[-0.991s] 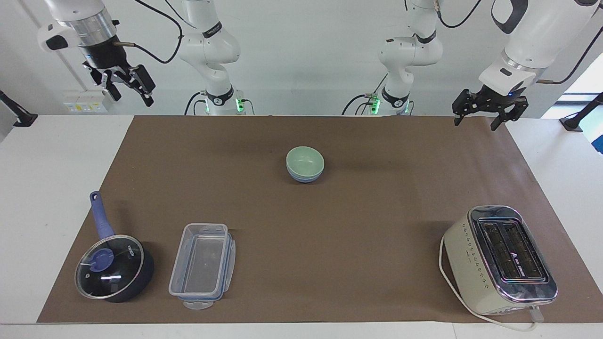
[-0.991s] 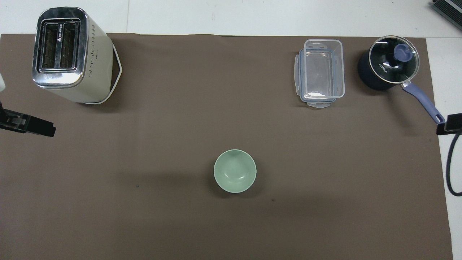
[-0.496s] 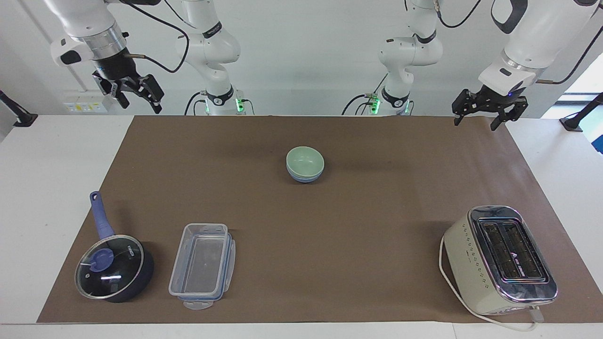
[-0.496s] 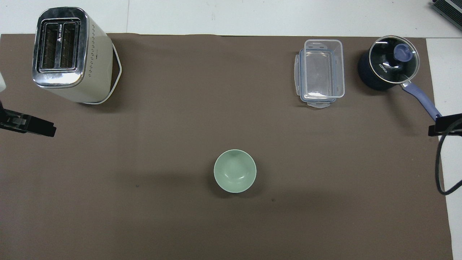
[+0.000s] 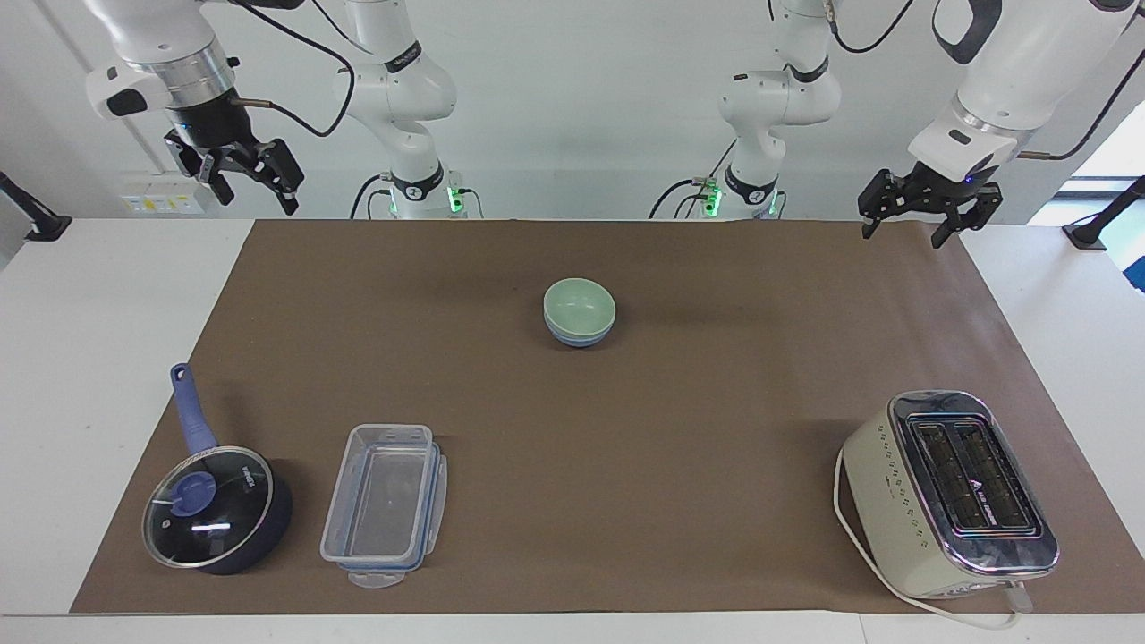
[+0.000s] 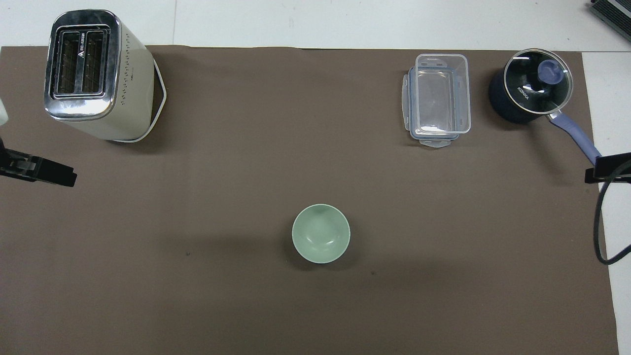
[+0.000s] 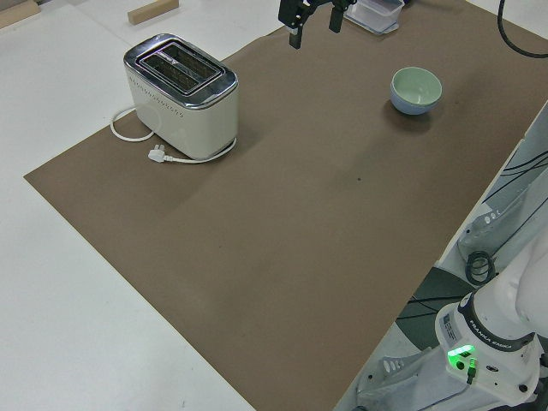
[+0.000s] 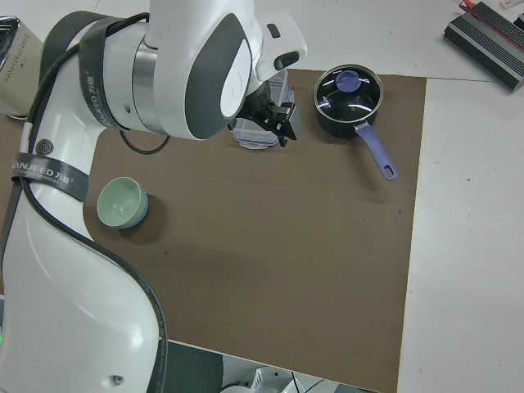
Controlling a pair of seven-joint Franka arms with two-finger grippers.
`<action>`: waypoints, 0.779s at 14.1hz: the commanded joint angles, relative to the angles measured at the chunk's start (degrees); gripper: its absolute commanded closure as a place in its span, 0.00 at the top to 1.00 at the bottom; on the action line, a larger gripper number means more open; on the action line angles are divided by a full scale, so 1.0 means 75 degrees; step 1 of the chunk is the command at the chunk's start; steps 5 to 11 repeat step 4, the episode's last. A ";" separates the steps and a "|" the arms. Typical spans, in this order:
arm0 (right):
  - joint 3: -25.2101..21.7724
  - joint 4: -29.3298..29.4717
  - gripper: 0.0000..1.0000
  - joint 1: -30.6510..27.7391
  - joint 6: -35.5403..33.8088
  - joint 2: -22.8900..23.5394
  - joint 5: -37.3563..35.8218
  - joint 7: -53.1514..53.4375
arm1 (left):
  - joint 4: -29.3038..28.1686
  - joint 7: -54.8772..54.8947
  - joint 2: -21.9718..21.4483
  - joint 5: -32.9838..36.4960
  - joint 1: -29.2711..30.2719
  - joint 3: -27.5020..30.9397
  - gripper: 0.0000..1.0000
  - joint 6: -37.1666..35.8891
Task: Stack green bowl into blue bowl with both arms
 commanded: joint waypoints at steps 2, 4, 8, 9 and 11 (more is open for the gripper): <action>0.0037 0.0038 1.00 -0.0030 -0.0030 -0.0018 0.0144 0.0098 | -0.0159 0.0024 -0.0160 0.0022 0.0041 -0.0034 1.00 0.0014; 0.0037 0.0038 1.00 -0.0030 -0.0076 -0.0018 0.0144 0.0098 | -0.0170 0.0071 -0.0172 0.0022 0.0064 -0.0034 1.00 0.0014; 0.0037 0.0038 1.00 -0.0030 -0.0076 -0.0018 0.0144 0.0098 | -0.0170 0.0071 -0.0172 0.0022 0.0064 -0.0034 1.00 0.0014; 0.0037 0.0038 1.00 -0.0030 -0.0076 -0.0018 0.0144 0.0098 | -0.0170 0.0071 -0.0172 0.0022 0.0064 -0.0034 1.00 0.0014; 0.0037 0.0038 1.00 -0.0030 -0.0076 -0.0018 0.0144 0.0098 | -0.0170 0.0071 -0.0172 0.0022 0.0064 -0.0034 1.00 0.0014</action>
